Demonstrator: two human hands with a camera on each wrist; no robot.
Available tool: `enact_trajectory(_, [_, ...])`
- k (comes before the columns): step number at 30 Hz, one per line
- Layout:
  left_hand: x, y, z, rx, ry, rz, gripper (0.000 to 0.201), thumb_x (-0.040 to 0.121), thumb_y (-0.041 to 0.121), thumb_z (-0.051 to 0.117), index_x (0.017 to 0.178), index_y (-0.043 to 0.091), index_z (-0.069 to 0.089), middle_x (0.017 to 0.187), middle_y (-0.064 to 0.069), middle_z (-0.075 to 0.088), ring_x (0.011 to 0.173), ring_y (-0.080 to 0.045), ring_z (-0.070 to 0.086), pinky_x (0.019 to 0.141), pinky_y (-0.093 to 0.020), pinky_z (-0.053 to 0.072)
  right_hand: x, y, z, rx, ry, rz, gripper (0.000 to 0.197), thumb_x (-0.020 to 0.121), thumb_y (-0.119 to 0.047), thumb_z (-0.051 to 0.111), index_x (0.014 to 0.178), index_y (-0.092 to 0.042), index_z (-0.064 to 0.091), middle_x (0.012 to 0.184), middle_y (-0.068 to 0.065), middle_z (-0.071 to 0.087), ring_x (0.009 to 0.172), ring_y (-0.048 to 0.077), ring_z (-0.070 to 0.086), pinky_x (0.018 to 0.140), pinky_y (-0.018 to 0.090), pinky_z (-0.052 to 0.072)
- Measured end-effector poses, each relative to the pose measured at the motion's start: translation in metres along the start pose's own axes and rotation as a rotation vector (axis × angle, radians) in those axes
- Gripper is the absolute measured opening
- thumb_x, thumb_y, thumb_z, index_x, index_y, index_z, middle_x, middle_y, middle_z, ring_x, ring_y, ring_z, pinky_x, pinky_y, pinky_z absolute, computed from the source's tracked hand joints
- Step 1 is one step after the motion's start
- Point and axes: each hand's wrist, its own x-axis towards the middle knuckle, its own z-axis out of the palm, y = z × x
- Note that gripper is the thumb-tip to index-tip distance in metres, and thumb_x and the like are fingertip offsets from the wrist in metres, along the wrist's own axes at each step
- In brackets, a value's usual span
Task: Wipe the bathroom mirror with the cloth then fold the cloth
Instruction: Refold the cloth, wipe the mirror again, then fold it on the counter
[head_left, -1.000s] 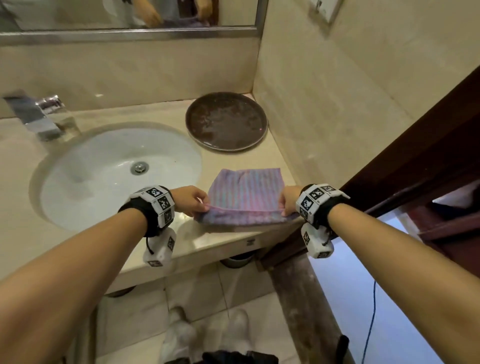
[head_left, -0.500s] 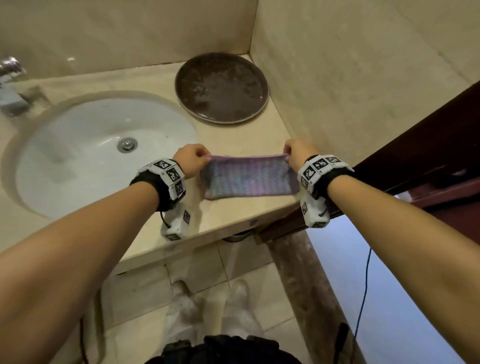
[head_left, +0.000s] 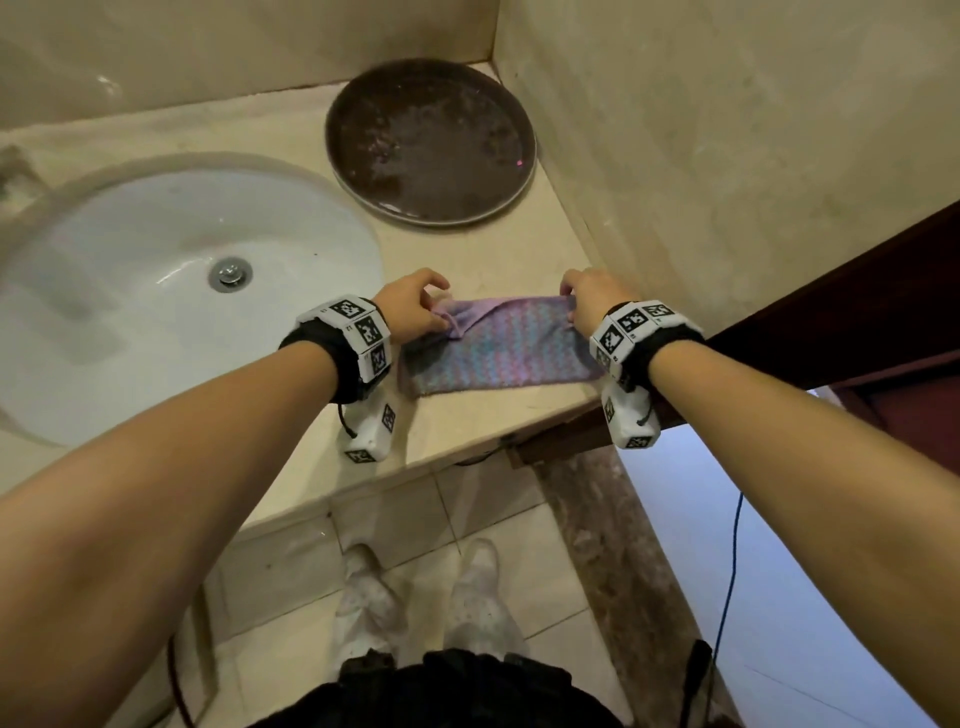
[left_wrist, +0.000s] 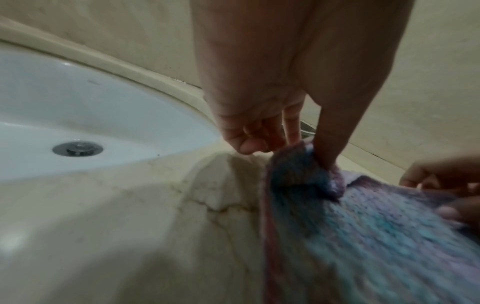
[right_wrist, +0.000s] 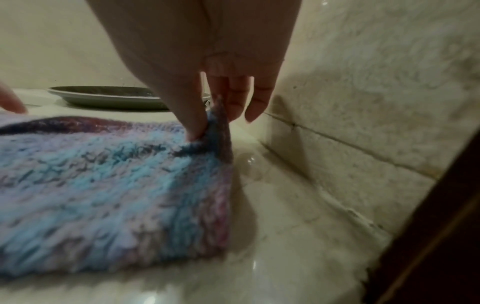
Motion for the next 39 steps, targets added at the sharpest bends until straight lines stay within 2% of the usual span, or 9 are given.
enact_trajectory(3, [-0.001, 0.001, -0.009, 0.16, -0.071, -0.025, 0.032, 0.082, 0.027, 0.069, 0.109, 0.013, 0.062, 0.094, -0.003, 0.057, 0.091, -0.022, 0.054, 0.077, -0.025, 0.04, -0.001, 0.002, -0.002, -0.049, -0.009, 0.004, 0.024, 0.088, -0.012, 0.061, 0.112, -0.007, 0.055, 0.115, 0.016, 0.057, 0.103, 0.036, 0.056, 0.084, 0.042, 0.05])
enact_trajectory(6, [-0.005, -0.002, -0.019, 0.096, -0.063, -0.023, 0.009, 0.084, 0.024, 0.065, 0.085, 0.015, 0.064, 0.087, -0.004, 0.059, 0.087, -0.019, 0.053, 0.072, -0.024, 0.038, -0.003, 0.002, -0.007, 0.003, -0.009, 0.02, 0.021, 0.088, -0.013, 0.061, 0.107, -0.006, 0.056, 0.116, 0.016, 0.054, 0.104, 0.036, 0.054, 0.087, 0.041, 0.048])
enact_trajectory(10, [-0.009, -0.012, -0.028, -0.169, -0.017, -0.043, 0.021, 0.087, 0.011, 0.059, 0.068, 0.018, 0.056, 0.074, -0.003, 0.056, 0.08, -0.018, 0.05, 0.064, -0.02, 0.04, -0.004, 0.002, -0.01, 0.137, -0.022, 0.07, 0.012, 0.089, -0.003, 0.052, 0.092, -0.013, 0.046, 0.101, 0.017, 0.062, 0.086, 0.032, 0.057, 0.075, 0.039, 0.049])
enact_trajectory(17, [-0.006, -0.039, -0.026, -0.265, 0.221, -0.077, 0.009, 0.084, 0.013, 0.062, 0.082, 0.02, 0.057, 0.075, -0.008, 0.063, 0.069, -0.022, 0.055, 0.068, -0.03, 0.049, 0.003, -0.006, -0.009, 0.303, -0.01, 0.136, 0.011, 0.088, -0.009, 0.057, 0.091, -0.016, 0.049, 0.102, 0.013, 0.063, 0.092, 0.033, 0.06, 0.075, 0.037, 0.049])
enact_trajectory(20, [-0.006, -0.041, -0.025, -0.205, 0.304, -0.01, 0.013, 0.085, 0.008, 0.058, 0.088, 0.02, 0.054, 0.097, -0.008, 0.063, 0.081, -0.024, 0.056, 0.075, -0.032, 0.048, 0.008, -0.005, -0.009, 0.41, 0.022, 0.195, 0.014, 0.086, -0.012, 0.063, 0.097, -0.012, 0.055, 0.101, 0.011, 0.062, 0.093, 0.03, 0.058, 0.077, 0.035, 0.048])
enact_trajectory(23, [-0.004, -0.039, -0.027, -0.052, 0.249, 0.108, 0.019, 0.085, 0.003, 0.055, 0.099, 0.014, 0.062, 0.116, -0.012, 0.055, 0.097, -0.024, 0.053, 0.085, -0.03, 0.042, 0.011, -0.004, -0.01, 0.475, 0.029, 0.244, 0.019, 0.083, -0.015, 0.068, 0.096, -0.014, 0.053, 0.093, 0.006, 0.057, 0.085, 0.024, 0.054, 0.07, 0.029, 0.041])
enact_trajectory(27, [0.002, -0.041, -0.024, 0.196, 0.136, 0.126, 0.023, 0.091, 0.022, 0.056, 0.112, 0.017, 0.064, 0.131, -0.012, 0.044, 0.123, -0.029, 0.039, 0.106, -0.04, 0.032, 0.013, -0.004, -0.009, 0.499, 0.012, 0.253, 0.021, 0.079, -0.013, 0.066, 0.091, -0.018, 0.05, 0.091, 0.006, 0.056, 0.084, 0.025, 0.055, 0.069, 0.03, 0.043])
enact_trajectory(35, [0.004, -0.046, -0.026, 0.096, 0.382, 0.024, 0.011, 0.088, 0.018, 0.059, 0.092, 0.009, 0.065, 0.111, -0.011, 0.059, 0.101, -0.026, 0.057, 0.086, -0.034, 0.044, 0.009, -0.004, -0.007, 0.538, 0.071, 0.279, 0.016, 0.083, -0.007, 0.048, 0.085, -0.022, 0.053, 0.089, 0.005, 0.06, 0.087, 0.029, 0.061, 0.071, 0.034, 0.049])
enact_trajectory(39, [0.004, -0.053, -0.031, 0.103, 0.357, -0.04, 0.015, 0.088, 0.019, 0.06, 0.097, 0.009, 0.066, 0.111, -0.012, 0.063, 0.102, -0.026, 0.057, 0.086, -0.032, 0.043, 0.007, -0.006, -0.007, 0.466, 0.108, 0.259, 0.02, 0.088, -0.006, 0.044, 0.094, -0.02, 0.056, 0.103, 0.012, 0.065, 0.092, 0.033, 0.06, 0.079, 0.037, 0.053])
